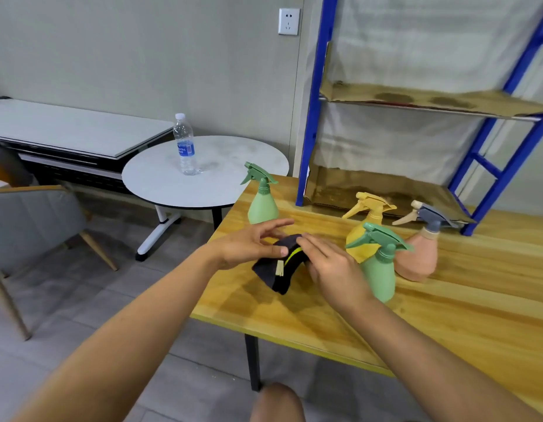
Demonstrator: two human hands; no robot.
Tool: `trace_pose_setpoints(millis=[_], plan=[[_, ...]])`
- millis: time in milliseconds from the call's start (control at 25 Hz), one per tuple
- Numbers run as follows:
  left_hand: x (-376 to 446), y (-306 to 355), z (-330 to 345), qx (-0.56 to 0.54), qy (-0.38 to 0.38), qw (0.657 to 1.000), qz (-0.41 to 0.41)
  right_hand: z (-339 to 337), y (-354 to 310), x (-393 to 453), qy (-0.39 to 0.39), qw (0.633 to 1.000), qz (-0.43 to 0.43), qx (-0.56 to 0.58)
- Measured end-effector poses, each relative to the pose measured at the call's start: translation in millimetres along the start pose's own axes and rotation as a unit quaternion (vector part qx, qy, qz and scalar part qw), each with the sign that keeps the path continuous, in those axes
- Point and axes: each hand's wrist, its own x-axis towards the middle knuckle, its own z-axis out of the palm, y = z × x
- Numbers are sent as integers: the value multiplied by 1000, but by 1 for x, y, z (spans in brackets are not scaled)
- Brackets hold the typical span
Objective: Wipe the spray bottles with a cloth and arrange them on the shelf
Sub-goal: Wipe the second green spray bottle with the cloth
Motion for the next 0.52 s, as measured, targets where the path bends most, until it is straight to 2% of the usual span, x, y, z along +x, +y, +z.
trace_pose_setpoints(millis=[80,160,200,280,360,440,520], plan=[[-12,6,13,7,-29,1000,7,-9,-4,-15,24,998,-16,47],[-19,10,27,15,-33,999,37,-19,-9,-27,27,990,25,138],[-23,14,34,7,-19,999,48,-27,-10,-32,20,977,76,199],[-31,22,50,-18,32,997,66,-49,-11,-43,-32,926,171,334],[-36,32,69,-15,77,993,89,-71,-10,-53,-97,885,198,411],[-36,41,87,-7,95,988,118,-84,-10,-61,-126,899,193,371],[-30,47,104,6,105,984,144,-88,-8,-67,-84,928,203,301]])
